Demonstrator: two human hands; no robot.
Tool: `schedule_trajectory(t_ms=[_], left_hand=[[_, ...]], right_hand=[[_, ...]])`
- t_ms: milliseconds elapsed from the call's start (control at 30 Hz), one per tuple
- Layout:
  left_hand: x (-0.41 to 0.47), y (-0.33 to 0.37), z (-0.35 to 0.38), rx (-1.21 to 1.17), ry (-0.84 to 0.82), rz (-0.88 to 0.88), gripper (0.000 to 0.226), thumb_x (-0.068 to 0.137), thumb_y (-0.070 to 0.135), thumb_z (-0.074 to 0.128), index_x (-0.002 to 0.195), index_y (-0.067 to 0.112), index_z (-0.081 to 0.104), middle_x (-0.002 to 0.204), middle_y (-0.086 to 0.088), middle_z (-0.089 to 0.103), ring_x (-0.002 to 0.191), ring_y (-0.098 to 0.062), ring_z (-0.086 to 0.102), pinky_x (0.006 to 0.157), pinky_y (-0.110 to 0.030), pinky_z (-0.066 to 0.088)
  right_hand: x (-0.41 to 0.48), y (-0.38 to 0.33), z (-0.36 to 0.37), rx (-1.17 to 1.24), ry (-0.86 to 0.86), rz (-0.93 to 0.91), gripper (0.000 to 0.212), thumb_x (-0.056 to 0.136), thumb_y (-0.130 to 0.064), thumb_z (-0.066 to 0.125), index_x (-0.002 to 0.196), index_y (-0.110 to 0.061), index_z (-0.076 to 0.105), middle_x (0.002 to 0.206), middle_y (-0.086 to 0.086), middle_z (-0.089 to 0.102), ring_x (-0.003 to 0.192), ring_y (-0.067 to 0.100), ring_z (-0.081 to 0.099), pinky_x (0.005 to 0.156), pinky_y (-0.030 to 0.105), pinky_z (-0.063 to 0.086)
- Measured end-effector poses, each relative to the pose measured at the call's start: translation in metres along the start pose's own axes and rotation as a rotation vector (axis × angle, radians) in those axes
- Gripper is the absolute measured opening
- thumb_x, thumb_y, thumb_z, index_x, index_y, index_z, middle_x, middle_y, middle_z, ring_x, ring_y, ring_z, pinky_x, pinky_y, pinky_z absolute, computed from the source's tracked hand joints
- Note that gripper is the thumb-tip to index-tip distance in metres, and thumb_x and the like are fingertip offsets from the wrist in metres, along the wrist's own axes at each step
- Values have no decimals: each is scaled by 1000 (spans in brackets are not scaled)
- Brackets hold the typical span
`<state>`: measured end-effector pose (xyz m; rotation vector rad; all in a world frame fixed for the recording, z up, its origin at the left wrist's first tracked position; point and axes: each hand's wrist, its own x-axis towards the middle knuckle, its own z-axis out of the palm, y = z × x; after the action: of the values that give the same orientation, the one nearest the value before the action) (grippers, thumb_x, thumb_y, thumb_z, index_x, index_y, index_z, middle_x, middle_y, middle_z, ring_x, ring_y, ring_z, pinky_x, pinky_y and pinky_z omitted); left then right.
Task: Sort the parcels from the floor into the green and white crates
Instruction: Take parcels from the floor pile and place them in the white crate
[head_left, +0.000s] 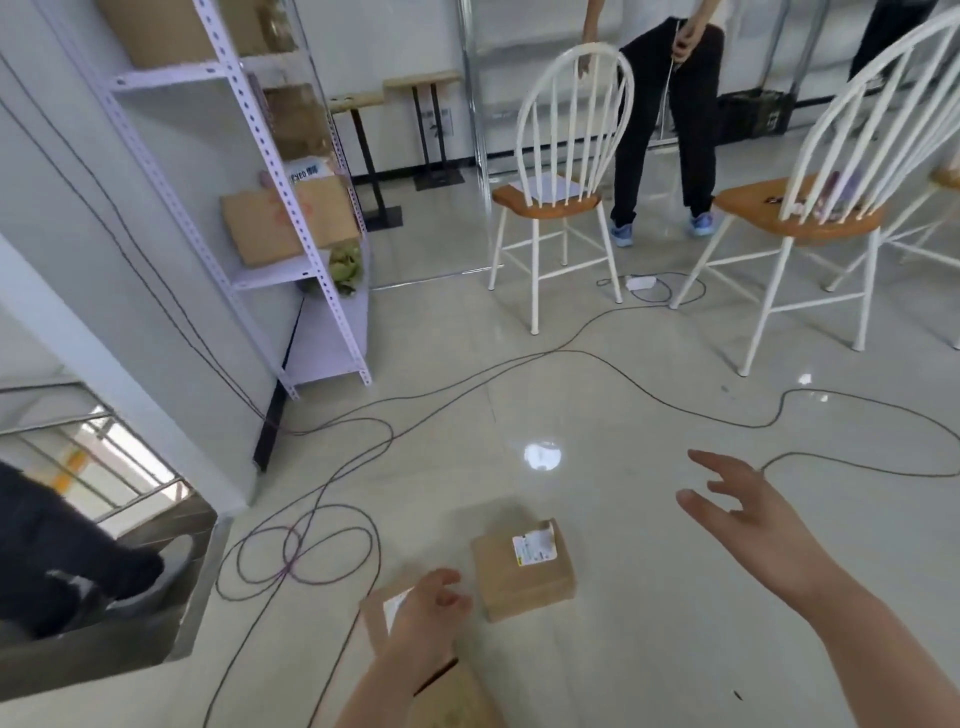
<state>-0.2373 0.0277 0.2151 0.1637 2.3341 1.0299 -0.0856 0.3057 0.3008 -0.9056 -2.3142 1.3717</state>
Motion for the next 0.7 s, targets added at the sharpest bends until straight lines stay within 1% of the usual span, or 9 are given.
schedule_trajectory(t_ms=[33,67,133,200,267,367,467,567,700], left_hand=[[24,-17,23,59,18,10,25,90,21,59,115,24,58,93,8,63,78,-2,60,74,2,37],[48,-35,46,89,33,22,25,90,21,58,114,25,58,90,9,63,75,1,57,75,2,37],[95,-68,90,90,33,39,28,89,15,56,117,19,57,82,7,63,77,-8,59,90,-15,44],[139,-98,126,103,57,45,26,90,17,55,117,17,57,79,6,62,79,-11,60,81,-12,44],[178,-123,155,83,86,32,29,90,19,57,119,17,55,89,2,65,84,-13,63,79,-13,45],[218,-160,186,44,90,3,35,89,11,60,123,7,54,105,-14,66,98,-27,64,88,-28,48],[235,-187,201,100,66,-22,40,88,16,62,127,11,52,124,-11,60,115,-22,58,96,-24,42],[243,-200,204,147,84,-23,50,90,23,61,136,18,43,148,-8,40,133,-15,43,105,-19,33],[261,-207,211,124,72,-22,60,92,24,59,145,16,31,149,-1,38,135,-13,40,107,-18,29]], right_hand=[[15,26,16,11,6,-15,43,88,-32,63,129,-32,51,128,-17,46,115,10,49,95,28,37],[29,52,33,23,12,-31,43,88,-32,63,130,-30,51,128,-16,46,115,11,49,94,27,37],[56,102,66,43,25,-58,42,88,-31,63,129,-29,52,127,-15,47,113,11,50,92,25,36],[81,150,99,52,42,-90,41,88,-31,63,128,-27,53,126,-13,48,110,12,51,90,24,36],[105,192,132,78,41,-97,41,88,-32,64,127,-26,54,127,-12,48,109,12,51,87,24,37],[132,247,184,70,-7,-55,41,89,-32,62,128,-23,53,132,-6,48,110,12,50,91,25,39],[148,289,227,-8,-90,45,47,91,-33,58,134,-16,48,139,1,46,123,19,48,104,30,36],[152,321,258,-83,-185,143,51,93,-35,53,139,-14,42,142,4,44,129,20,43,106,29,32],[156,355,290,-184,-308,201,61,92,-40,50,145,-14,32,148,4,38,133,20,39,106,30,32]])
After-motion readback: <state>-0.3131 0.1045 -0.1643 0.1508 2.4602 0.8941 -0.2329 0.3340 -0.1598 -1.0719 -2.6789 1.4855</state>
